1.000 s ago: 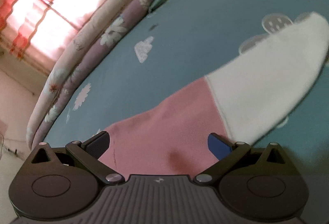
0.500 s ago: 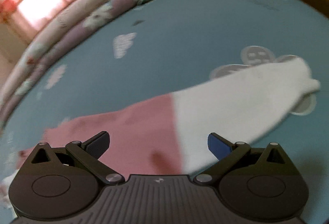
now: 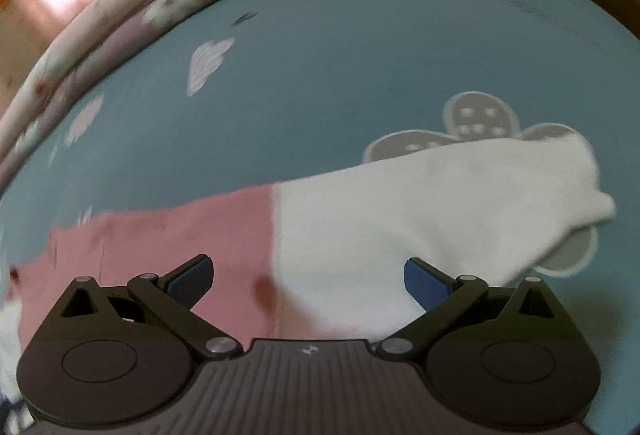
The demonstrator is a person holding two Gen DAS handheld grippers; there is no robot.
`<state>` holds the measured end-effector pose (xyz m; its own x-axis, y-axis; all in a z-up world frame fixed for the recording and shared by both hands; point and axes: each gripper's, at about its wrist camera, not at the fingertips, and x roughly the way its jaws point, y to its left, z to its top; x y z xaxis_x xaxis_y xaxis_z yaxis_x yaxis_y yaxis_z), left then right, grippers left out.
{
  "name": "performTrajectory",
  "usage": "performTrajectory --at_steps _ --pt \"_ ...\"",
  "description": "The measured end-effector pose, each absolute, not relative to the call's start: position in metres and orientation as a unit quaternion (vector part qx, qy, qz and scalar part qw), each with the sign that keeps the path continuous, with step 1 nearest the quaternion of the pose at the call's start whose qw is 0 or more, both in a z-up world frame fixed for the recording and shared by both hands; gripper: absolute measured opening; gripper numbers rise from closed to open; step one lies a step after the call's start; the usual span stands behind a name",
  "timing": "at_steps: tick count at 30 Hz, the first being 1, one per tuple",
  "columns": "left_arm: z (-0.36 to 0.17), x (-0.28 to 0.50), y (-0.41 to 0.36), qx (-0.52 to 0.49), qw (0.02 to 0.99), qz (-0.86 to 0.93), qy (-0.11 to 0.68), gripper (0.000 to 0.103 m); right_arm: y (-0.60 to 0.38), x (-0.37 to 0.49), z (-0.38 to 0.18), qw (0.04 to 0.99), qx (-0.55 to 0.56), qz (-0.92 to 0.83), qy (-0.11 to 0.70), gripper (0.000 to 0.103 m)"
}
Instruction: Fold clothes
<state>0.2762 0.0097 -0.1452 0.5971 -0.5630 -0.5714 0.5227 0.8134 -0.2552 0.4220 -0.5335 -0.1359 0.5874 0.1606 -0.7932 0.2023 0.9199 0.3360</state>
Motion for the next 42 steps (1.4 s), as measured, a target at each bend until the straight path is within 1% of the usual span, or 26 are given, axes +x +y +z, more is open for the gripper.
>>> performTrajectory --at_steps 3,6,7,8,12,13,16,20,23,25,28,30,35,36,40,42 --pt "-0.145 0.276 0.010 -0.031 0.893 -0.304 0.330 0.102 -0.505 0.427 -0.126 0.890 0.122 -0.033 0.439 0.103" --pt "-0.145 0.276 0.010 -0.031 0.893 -0.304 0.330 0.102 -0.470 0.440 -0.142 0.889 -0.030 -0.071 0.451 0.103" --pt "-0.145 0.276 0.010 -0.031 0.893 -0.304 0.330 0.102 -0.463 0.441 -0.150 0.885 -0.059 -0.074 0.455 0.103" --pt "-0.145 0.276 0.010 -0.032 0.893 -0.304 0.330 0.102 -0.463 0.440 -0.155 0.888 -0.060 -0.073 0.449 0.103" --pt "-0.145 0.276 0.011 -0.033 0.893 -0.305 0.330 0.102 -0.492 0.421 -0.157 0.892 0.024 -0.057 0.447 0.103" --pt "-0.145 0.276 0.011 -0.034 0.893 -0.305 0.330 0.102 -0.499 0.412 -0.157 0.894 0.031 -0.047 0.445 0.103" --pt "-0.146 0.277 0.011 -0.034 0.893 -0.305 0.330 0.102 -0.504 0.398 -0.151 0.891 0.017 -0.023 0.453 0.103" --pt "-0.146 0.277 0.011 -0.033 0.893 -0.305 0.330 0.102 -0.490 0.409 -0.129 0.913 0.026 -0.005 0.408 0.103" --pt "-0.146 0.277 0.011 -0.033 0.893 -0.305 0.330 0.102 -0.482 0.437 -0.140 0.913 0.015 -0.023 0.407 0.103" --pt "-0.146 0.277 0.012 -0.033 0.893 -0.305 0.330 0.102 -0.482 0.448 -0.159 0.902 -0.001 -0.053 0.429 0.103" --pt "-0.145 0.277 0.012 -0.035 0.892 -0.306 0.330 0.102 -0.503 0.433 -0.168 0.909 0.031 -0.046 0.413 0.103" --pt "-0.145 0.277 0.013 -0.037 0.892 -0.307 0.330 0.102 -0.514 0.415 -0.168 0.910 0.028 -0.040 0.413 0.103" --pt "-0.145 0.277 0.012 -0.035 0.892 -0.306 0.330 0.102 -0.528 0.393 -0.155 0.898 0.018 -0.043 0.437 0.103" --pt "-0.145 0.277 0.012 -0.035 0.892 -0.306 0.330 0.102 -0.529 0.393 -0.151 0.899 0.023 -0.043 0.435 0.103" --pt "-0.146 0.277 0.012 -0.035 0.892 -0.306 0.330 0.102 -0.544 0.406 -0.127 0.923 0.057 -0.068 0.374 0.103" --pt "-0.146 0.278 0.012 -0.036 0.892 -0.307 0.330 0.102 -0.553 0.415 -0.129 0.921 0.076 -0.079 0.375 0.103"
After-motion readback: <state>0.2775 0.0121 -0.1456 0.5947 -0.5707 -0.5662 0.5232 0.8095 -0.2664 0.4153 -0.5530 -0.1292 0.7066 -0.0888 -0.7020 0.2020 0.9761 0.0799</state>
